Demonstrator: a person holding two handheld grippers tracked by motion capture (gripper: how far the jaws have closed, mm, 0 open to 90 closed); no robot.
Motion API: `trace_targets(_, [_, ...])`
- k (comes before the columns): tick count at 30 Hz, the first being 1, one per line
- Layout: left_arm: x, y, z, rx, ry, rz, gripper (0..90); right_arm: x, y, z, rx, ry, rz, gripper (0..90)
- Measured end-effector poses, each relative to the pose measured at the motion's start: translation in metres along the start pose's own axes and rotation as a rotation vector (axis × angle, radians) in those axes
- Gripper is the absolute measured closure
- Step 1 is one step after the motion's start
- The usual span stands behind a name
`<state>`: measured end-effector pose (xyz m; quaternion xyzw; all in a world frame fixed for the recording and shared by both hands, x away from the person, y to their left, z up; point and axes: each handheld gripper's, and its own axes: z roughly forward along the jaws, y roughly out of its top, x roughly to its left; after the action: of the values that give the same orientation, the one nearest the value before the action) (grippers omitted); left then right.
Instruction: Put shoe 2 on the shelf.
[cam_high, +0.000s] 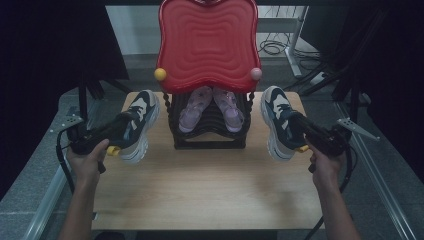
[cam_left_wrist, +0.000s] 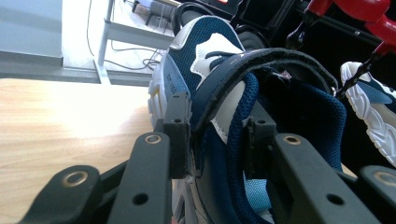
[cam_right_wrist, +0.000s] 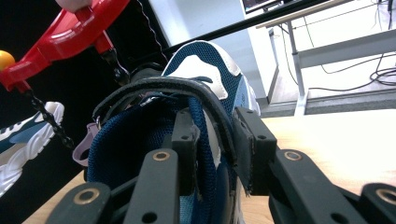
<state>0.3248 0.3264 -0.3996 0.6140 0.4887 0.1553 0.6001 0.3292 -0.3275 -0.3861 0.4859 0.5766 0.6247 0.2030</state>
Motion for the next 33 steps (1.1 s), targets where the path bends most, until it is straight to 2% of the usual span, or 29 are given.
trace_targets(4, [0.0, 0.005, 0.003, -0.013, -0.008, -0.013, 68.9, -0.002, 0.005, 0.004, -0.004, 0.02, 0.031, 71.2])
trace_targets(12, [0.0, 0.015, 0.003, -0.046, 0.008, -0.021, 68.9, -0.004, 0.015, 0.008, -0.026, 0.036, 0.075, 71.2])
trace_targets(33, [-0.009, 0.052, 0.004, -0.092, -0.001, -0.01, 69.0, 0.018, 0.047, 0.013, -0.064, 0.033, 0.025, 71.2])
